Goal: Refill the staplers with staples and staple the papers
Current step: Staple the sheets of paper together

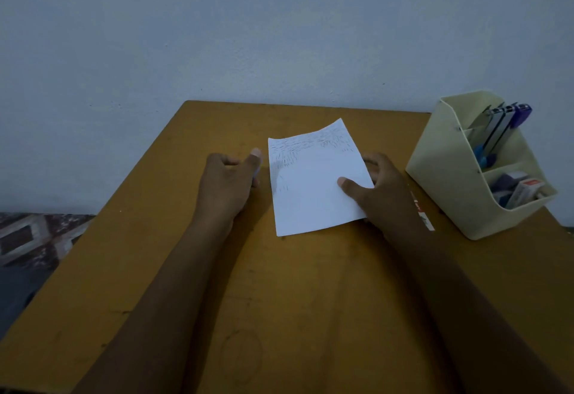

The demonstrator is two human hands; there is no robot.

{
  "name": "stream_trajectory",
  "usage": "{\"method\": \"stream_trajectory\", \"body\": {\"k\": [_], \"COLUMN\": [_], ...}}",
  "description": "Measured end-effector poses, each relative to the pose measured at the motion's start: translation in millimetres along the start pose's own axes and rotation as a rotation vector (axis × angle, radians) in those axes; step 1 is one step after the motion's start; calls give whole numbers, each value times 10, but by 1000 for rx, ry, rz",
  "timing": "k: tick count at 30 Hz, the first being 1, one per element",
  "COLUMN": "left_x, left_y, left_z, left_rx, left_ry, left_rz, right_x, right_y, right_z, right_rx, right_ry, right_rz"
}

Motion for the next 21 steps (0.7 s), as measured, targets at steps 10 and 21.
{"method": "stream_trajectory", "body": {"k": [10,21], "left_x": [54,-29], "left_y": [34,73], "left_z": [20,-175], "left_rx": [-45,295], "left_ry": [52,462], "left_rz": [107,47], "right_x": [-165,-286], "right_y": [86,330], "right_z": [272,357], "right_rx": [-691,-796], "right_ry": [-357,-432], "right_rz": [-230,232]}}
Point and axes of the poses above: each hand's wrist, its own x-axis towards the middle knuckle, its own y-axis out of the palm, z = x × y, the point moved 7 cm from there along x, towards the middle knuckle, and after that the axes turned 12 degrees about -x, right-handed, at the moved point
